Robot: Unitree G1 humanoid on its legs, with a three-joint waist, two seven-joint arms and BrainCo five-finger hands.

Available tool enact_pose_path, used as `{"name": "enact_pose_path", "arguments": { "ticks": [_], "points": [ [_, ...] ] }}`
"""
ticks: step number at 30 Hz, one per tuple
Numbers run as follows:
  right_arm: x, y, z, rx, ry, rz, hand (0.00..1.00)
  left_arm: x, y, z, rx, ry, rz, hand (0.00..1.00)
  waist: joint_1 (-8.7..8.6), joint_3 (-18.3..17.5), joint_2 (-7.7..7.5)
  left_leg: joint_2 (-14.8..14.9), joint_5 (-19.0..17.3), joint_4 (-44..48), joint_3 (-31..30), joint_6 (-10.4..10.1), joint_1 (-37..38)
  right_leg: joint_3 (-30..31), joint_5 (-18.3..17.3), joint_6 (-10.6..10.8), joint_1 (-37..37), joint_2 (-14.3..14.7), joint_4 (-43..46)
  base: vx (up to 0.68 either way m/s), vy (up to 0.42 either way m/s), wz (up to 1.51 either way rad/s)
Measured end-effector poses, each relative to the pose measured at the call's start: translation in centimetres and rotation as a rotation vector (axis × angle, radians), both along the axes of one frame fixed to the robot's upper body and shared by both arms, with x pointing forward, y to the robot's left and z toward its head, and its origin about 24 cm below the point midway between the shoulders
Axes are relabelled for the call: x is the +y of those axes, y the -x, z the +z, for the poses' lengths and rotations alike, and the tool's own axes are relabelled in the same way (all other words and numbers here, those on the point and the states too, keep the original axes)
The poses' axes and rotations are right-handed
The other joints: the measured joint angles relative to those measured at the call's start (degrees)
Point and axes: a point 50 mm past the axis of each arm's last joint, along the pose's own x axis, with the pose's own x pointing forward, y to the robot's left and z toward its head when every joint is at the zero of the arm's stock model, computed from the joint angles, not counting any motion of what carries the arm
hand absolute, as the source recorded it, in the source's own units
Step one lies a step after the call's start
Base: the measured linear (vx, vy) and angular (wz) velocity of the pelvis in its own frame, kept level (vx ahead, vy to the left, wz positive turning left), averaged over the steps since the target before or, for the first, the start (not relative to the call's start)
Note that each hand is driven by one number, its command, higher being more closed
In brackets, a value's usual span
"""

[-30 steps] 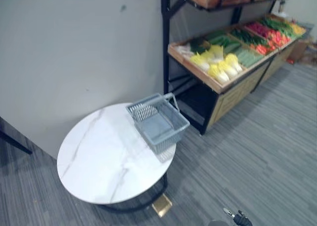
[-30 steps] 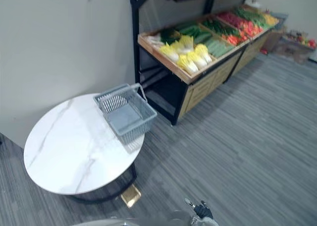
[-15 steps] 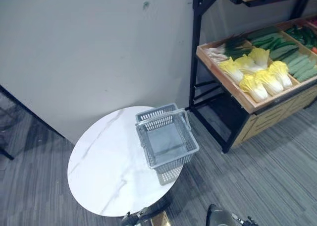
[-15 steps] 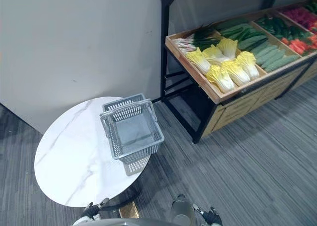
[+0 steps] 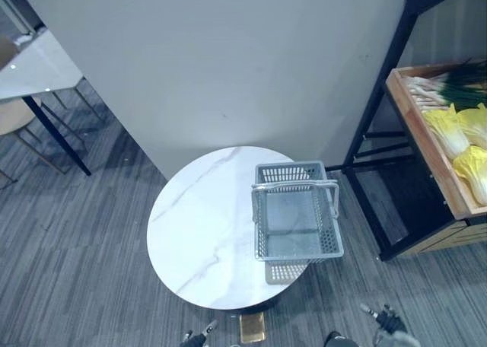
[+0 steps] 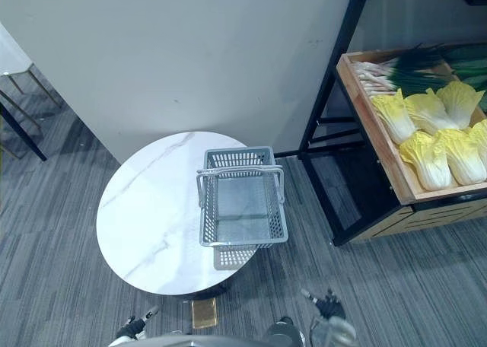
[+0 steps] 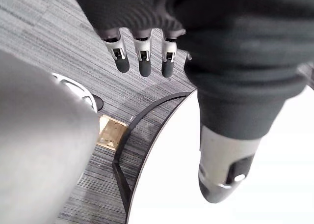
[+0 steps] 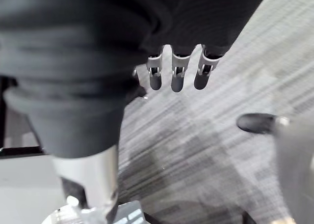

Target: Pick vegetable in the basket

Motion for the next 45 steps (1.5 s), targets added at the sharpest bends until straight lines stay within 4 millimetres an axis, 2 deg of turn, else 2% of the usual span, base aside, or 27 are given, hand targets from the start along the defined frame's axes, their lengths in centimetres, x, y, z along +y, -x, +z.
{"name": "enact_pose_path", "arguments": {
  "ticks": [2, 3, 5, 6, 8, 9, 12, 15, 16, 18, 20, 25, 28, 33, 45],
  "points": [
    [-2.2, -2.1, 2.4, -0.065, 0.161, 0.105, 0.00, 0.3, -0.2, 0.1, 0.000, -0.019, -0.048, 0.00, -0.06, 0.1, -0.04, -0.5, 0.0, -0.7, 0.9, 0.0, -0.2, 1.6, 1.6, 0.2, -0.8, 0.0, -1.8, 0.01, 0.078, -0.34],
    [-4.1, -4.0, 5.1, -0.119, 0.331, 0.209, 0.00, 0.4, -0.4, 0.2, -0.001, -0.029, -0.090, 0.00, -0.31, 0.5, 0.00, -0.7, 0.0, -1.2, 1.3, 0.0, -0.1, 2.4, 2.5, 0.2, -1.0, -0.1, -2.9, 0.00, 0.053, -0.29],
    [-5.6, -5.7, 7.9, -0.171, 0.487, 0.297, 0.00, 0.6, -0.5, 0.2, 0.003, -0.041, -0.134, 0.00, -1.42, 0.9, -0.18, -1.0, 0.0, -1.7, 1.3, 0.0, -0.1, 2.6, 2.9, 0.6, -1.1, -0.1, -3.4, -0.02, 0.034, -0.13],
    [-6.5, -6.9, 10.3, -0.205, 0.622, 0.368, 0.00, 0.7, -0.7, 0.3, 0.001, -0.050, -0.165, 0.00, -1.81, 1.4, -0.11, -1.1, 0.0, -2.4, 1.4, 0.0, -0.1, 2.9, 3.3, 0.4, -1.4, 0.1, -3.4, -0.05, 0.030, -0.15],
    [-6.9, -9.1, 13.8, -0.263, 0.813, 0.479, 0.00, 0.9, -1.1, 0.5, -0.009, -0.063, -0.211, 0.00, -1.78, 1.9, -0.44, -1.1, -0.1, -3.3, 1.6, -0.1, -0.3, 4.4, 4.1, 0.4, -3.1, 0.6, -3.4, -0.07, 0.014, -0.28],
    [-6.7, -9.8, 14.7, -0.285, 0.859, 0.508, 0.00, 1.0, -1.2, 0.5, -0.013, -0.067, -0.221, 0.00, -1.79, 2.2, -0.64, -1.2, -0.1, -3.6, 1.6, -0.1, -0.4, 4.8, 4.2, 0.4, -3.4, 0.6, -3.4, -0.10, -0.006, -0.28],
    [-4.4, -12.7, 19.2, -0.426, 1.054, 0.666, 0.00, 1.5, -1.6, 0.7, -0.020, -0.079, -0.241, 0.00, -1.94, 3.0, -1.40, -1.3, -0.2, -4.6, 1.4, -0.2, -1.4, 5.7, 5.3, 0.4, -5.7, 0.9, -3.4, -0.11, -0.011, -0.10],
    [-0.3, -15.6, 23.3, -0.632, 1.164, 0.807, 0.00, 2.3, -1.8, 0.9, -0.019, -0.101, -0.248, 0.00, -1.44, 4.5, -2.27, -1.4, -0.3, -5.1, 1.2, -0.3, -2.6, 6.0, 6.7, 0.2, -7.3, 1.1, -3.9, -0.14, -0.016, -0.01],
    [0.6, -15.9, 23.9, -0.666, 1.174, 0.837, 0.00, 2.4, -1.7, 0.9, -0.017, -0.104, -0.249, 0.00, -1.33, 4.6, -2.33, -1.3, -0.3, -5.1, 1.1, -0.3, -2.9, 6.1, 7.1, 0.0, -7.5, 1.2, -4.1, -0.16, -0.028, -0.01],
    [4.1, -17.1, 25.7, -0.794, 1.199, 0.965, 0.00, 2.6, -1.7, 0.9, -0.008, -0.105, -0.248, 0.00, -0.40, 5.2, -2.44, -1.3, -0.5, -5.3, 0.6, -0.1, -4.2, 6.0, 8.5, -0.1, -8.0, 1.5, -5.5, -0.18, -0.037, 0.05],
    [6.6, -18.0, 26.4, -0.845, 1.212, 1.088, 0.00, 2.6, -1.5, 0.8, -0.003, -0.105, -0.245, 0.00, 0.48, 6.0, -2.61, -1.3, -0.3, -5.3, -0.2, 0.1, -4.5, 6.0, 8.9, -0.2, -8.0, 1.5, -5.8, -0.16, -0.043, 0.07],
    [11.1, -19.8, 29.0, -0.939, 1.273, 1.278, 0.00, 2.8, -1.2, 0.7, 0.016, -0.100, -0.224, 0.00, 2.19, 7.4, -2.81, -1.3, 1.7, -6.5, -0.5, 0.5, -5.3, 6.2, 9.8, -0.5, -8.9, 2.0, -6.5, -0.08, -0.037, 0.04],
    [11.8, -20.7, 30.0, -0.935, 1.297, 1.314, 0.00, 2.8, -1.3, 0.8, 0.014, -0.100, -0.214, 0.00, 3.31, 8.4, -3.11, -1.1, 2.5, -7.5, -0.8, 0.4, -5.3, 6.0, 10.3, -1.1, -9.0, 2.5, -7.0, -0.01, -0.023, 0.02],
    [12.4, -22.6, 31.2, -0.892, 1.340, 1.322, 0.00, 2.9, -1.6, 0.8, 0.016, -0.112, -0.198, 0.00, 3.95, 8.9, -3.30, -0.7, 3.1, -7.4, -2.3, 0.4, -6.5, 5.3, 10.7, -1.4, -9.0, 2.9, -7.4, 0.03, -0.017, 0.13],
    [14.3, -25.9, 34.7, -0.886, 1.350, 1.186, 0.00, 3.1, -3.5, 1.4, -0.044, -0.135, -0.182, 0.00, 5.10, 11.6, -3.29, -0.5, 3.2, -6.3, -5.1, 0.5, -9.5, 4.0, 10.7, -1.4, -9.5, 2.8, -8.0, 0.01, -0.004, 0.11]
  ]
}}
